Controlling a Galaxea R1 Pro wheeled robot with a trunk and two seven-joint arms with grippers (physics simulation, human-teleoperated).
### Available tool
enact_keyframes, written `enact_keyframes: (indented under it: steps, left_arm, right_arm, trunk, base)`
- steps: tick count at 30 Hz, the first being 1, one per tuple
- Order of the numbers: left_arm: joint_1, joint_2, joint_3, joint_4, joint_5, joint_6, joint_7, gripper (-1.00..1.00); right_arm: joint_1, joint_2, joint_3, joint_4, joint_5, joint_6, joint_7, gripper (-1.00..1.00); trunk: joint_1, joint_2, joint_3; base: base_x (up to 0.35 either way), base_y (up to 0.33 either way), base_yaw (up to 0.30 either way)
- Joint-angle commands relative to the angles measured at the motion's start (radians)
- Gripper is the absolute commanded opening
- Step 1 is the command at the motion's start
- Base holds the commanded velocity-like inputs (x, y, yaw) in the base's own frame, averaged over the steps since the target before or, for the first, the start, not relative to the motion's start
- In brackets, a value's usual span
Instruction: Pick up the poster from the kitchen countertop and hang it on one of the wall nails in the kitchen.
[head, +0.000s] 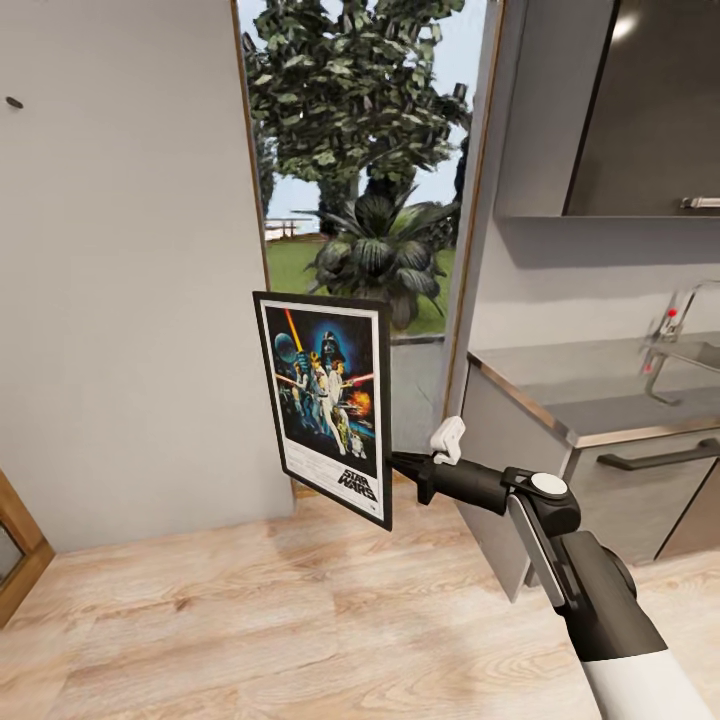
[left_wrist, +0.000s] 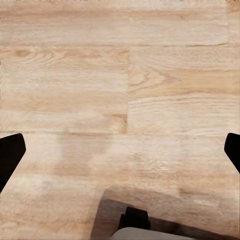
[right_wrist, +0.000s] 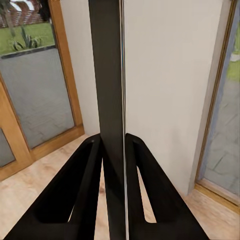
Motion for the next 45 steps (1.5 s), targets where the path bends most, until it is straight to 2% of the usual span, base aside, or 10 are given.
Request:
enact_keyframes:
  steps: [1,23,32,45]
  left_arm:
    - [0.000,0.000,0.001,-0.001,0.000,-0.002,0.000,1.00]
    - [0.000,0.000,0.001,-0.002,0.000,-0.001,0.000,1.00]
    - [0.000,0.000,0.001,-0.002,0.000,-0.001,0.000,1.00]
    - [0.000,0.000,0.001,-0.002,0.000,-0.001,0.000,1.00]
  right_arm:
    - [-0.001,-0.001,0.001,0.000,-0.012,0.011,0.000,-1.00]
    - [-0.001,-0.001,0.001,0.000,-0.012,0.011,0.000,-1.00]
    - [-0.001,-0.001,-0.043,0.000,-0.012,0.011,0.022,-1.00]
    - [-0.001,-0.001,-0.048,0.000,-0.011,0.011,0.041,-1.00]
  trunk:
    - [-0.004,0.007,0.002]
    - [-0.088,0.161,0.071]
    - [-0.123,0.224,0.100]
    - [-0.173,0.315,0.140]
  base:
    - [0.000,0.000,0.000]
    - [0.000,0.000,0.000]
    - [0.000,0.000,0.000]
    - [0.000,0.000,0.000]
